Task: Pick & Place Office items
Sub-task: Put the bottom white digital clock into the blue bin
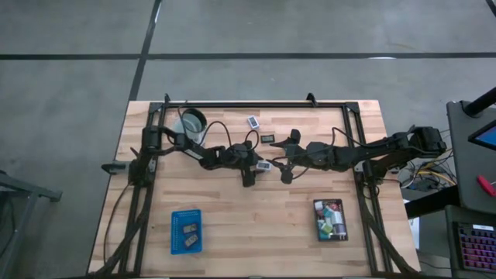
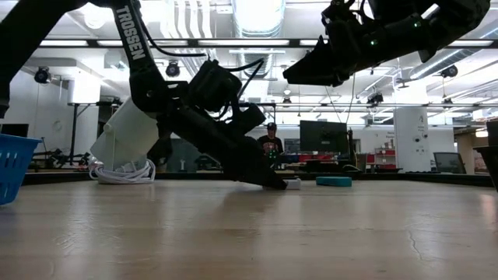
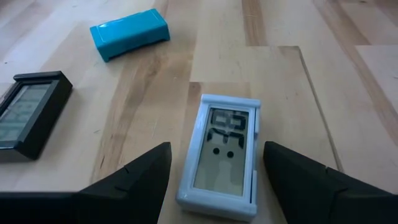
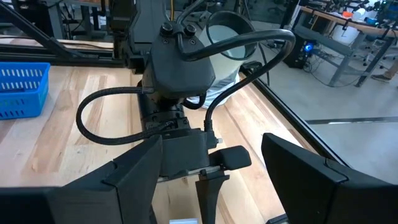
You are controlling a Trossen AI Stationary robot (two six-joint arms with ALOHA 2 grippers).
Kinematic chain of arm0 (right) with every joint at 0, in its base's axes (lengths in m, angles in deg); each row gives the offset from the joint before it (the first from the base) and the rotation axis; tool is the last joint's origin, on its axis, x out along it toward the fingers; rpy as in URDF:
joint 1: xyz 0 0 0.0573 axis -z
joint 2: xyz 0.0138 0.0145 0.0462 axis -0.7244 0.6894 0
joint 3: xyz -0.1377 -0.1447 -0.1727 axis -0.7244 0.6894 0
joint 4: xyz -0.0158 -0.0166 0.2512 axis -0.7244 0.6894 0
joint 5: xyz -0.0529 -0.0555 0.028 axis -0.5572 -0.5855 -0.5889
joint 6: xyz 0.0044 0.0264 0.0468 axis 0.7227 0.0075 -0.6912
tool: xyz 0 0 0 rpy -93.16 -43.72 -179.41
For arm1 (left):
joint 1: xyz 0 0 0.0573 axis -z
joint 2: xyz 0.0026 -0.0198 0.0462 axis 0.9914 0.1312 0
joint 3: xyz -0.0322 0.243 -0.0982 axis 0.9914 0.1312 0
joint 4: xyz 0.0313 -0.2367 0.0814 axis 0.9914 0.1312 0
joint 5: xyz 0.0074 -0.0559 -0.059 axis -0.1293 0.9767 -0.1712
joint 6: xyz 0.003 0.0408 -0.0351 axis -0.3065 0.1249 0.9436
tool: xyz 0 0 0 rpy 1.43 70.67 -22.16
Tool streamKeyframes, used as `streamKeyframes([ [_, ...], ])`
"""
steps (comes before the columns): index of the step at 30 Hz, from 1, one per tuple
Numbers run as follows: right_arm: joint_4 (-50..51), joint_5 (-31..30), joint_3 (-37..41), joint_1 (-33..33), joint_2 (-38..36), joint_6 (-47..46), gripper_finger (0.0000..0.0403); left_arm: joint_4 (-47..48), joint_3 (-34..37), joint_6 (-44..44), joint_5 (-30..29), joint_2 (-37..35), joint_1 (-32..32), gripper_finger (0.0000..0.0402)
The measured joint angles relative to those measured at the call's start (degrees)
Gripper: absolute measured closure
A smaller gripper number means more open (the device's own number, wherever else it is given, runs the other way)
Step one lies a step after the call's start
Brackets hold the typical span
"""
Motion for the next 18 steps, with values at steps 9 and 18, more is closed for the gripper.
streamKeyframes([
  [9,0.0,0.0,0.0,0.0,0.0,0.0,0.0129,0.2,0.0,-0.2,0.8,0.0,0.0,0.0174],
  [18,0.0,0.0,0.0,0.0,0.0,0.0,0.0129,0.3,0.0,-0.2,1.5,0.0,0.0,0.0249],
])
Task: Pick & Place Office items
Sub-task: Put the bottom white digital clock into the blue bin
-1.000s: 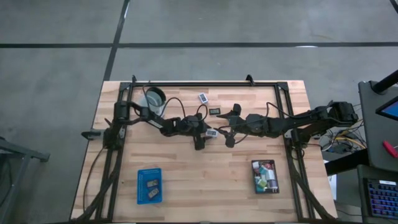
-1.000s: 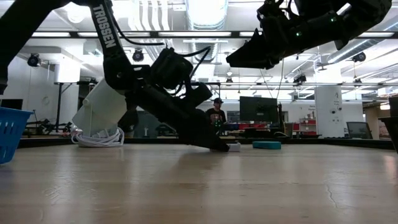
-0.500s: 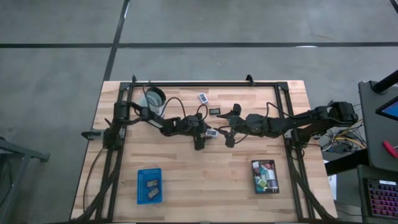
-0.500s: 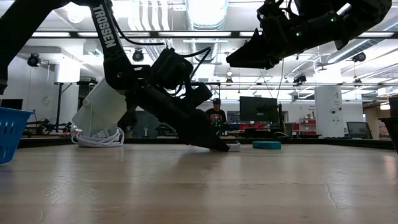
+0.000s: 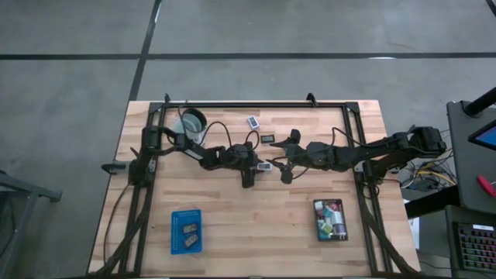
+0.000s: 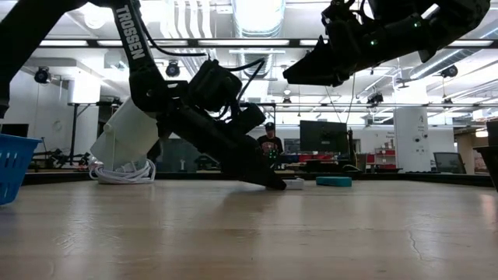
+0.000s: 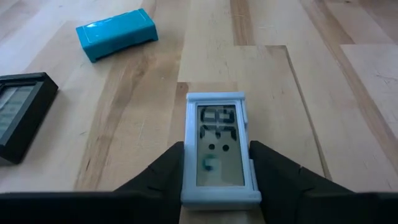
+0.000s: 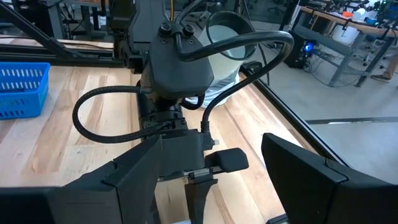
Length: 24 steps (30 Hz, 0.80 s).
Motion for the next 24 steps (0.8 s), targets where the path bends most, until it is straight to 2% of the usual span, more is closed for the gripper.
streamKeyframes([
  [6,0.0,0.0,0.0,0.0,0.0,0.0,0.0129,0.0,0.0,0.0,0.5,0.0,0.0,0.0248],
  [11,0.0,0.0,0.0,0.0,0.0,0.0,0.0129,0.0,0.0,0.0,0.9,0.0,0.0,0.0229],
  [18,0.0,0.0,0.0,0.0,0.0,0.0,0.0129,0.0,0.0,0.2,1.0,0.0,0.0,0.0243],
  [24,0.0,0.0,0.0,0.0,0.0,0.0,0.0129,0.2,0.0,0.3,1.0,-0.1,0.0,0.0232],
])
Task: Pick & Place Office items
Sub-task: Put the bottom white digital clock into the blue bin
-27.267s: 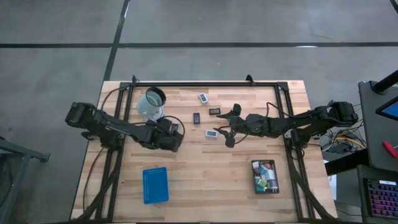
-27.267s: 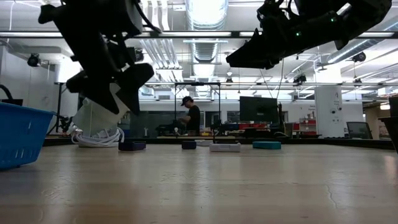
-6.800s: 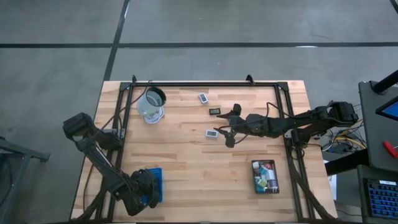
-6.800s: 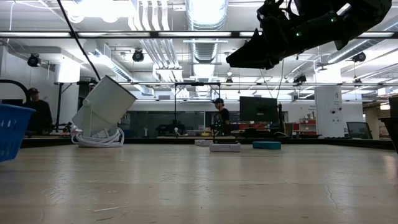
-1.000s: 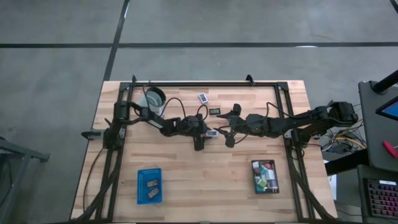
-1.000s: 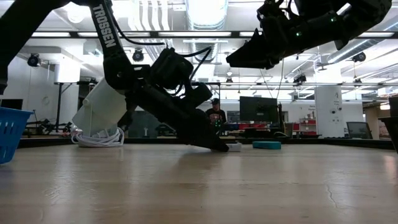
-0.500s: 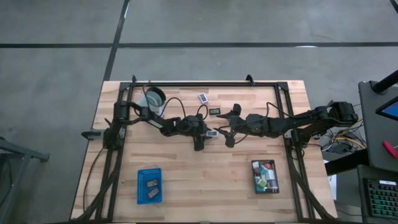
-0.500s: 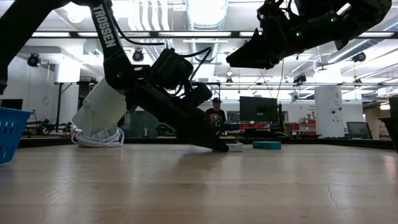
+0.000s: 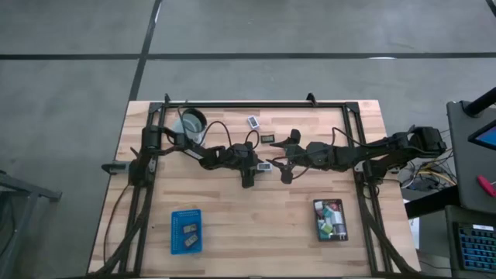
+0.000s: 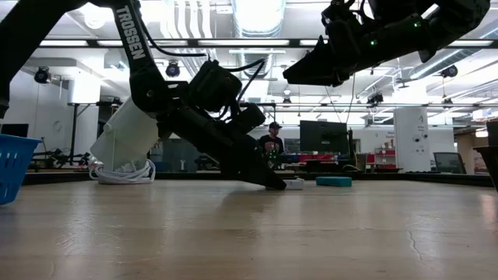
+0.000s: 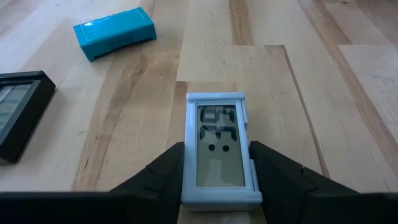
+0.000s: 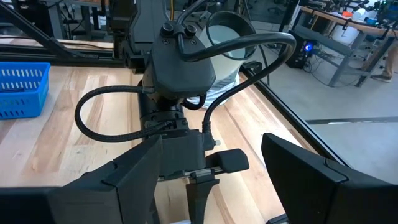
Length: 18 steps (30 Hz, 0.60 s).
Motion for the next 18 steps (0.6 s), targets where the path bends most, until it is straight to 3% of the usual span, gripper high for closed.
streamKeyframes([
  [8,0.0,0.0,0.0,0.0,0.0,0.0,0.0129,0.9,0.1,0.1,0.2,-1.2,0.0,0.0244],
  [18,0.0,0.0,0.0,0.0,0.0,0.0,0.0129,10.3,0.2,0.1,0.2,-9.7,0.1,0.0239],
])
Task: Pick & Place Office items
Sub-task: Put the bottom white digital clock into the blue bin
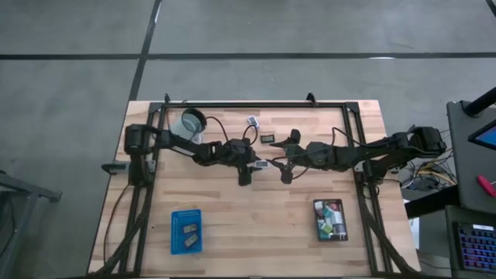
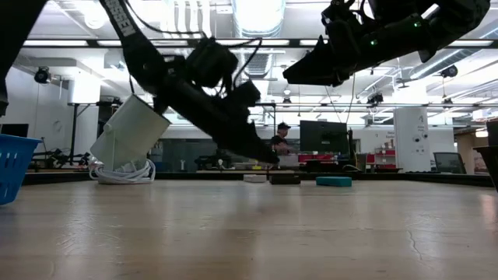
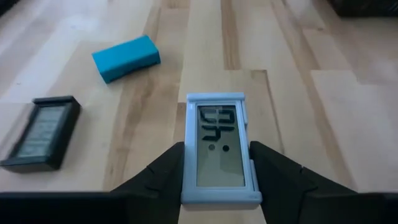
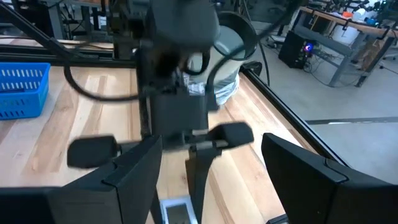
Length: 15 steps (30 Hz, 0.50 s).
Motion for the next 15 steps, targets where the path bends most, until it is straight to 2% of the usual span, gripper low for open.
streamKeyframes([
  [9,0.0,0.0,0.0,0.0,0.0,0.0,0.0129,14.4,0.2,1.0,-1.1,-13.1,0.6,0.0236],
  [15,0.0,0.0,0.0,0.0,0.0,0.0,0.0129,24.8,0.2,4.6,-7.4,-22.3,3.7,0.0235],
])
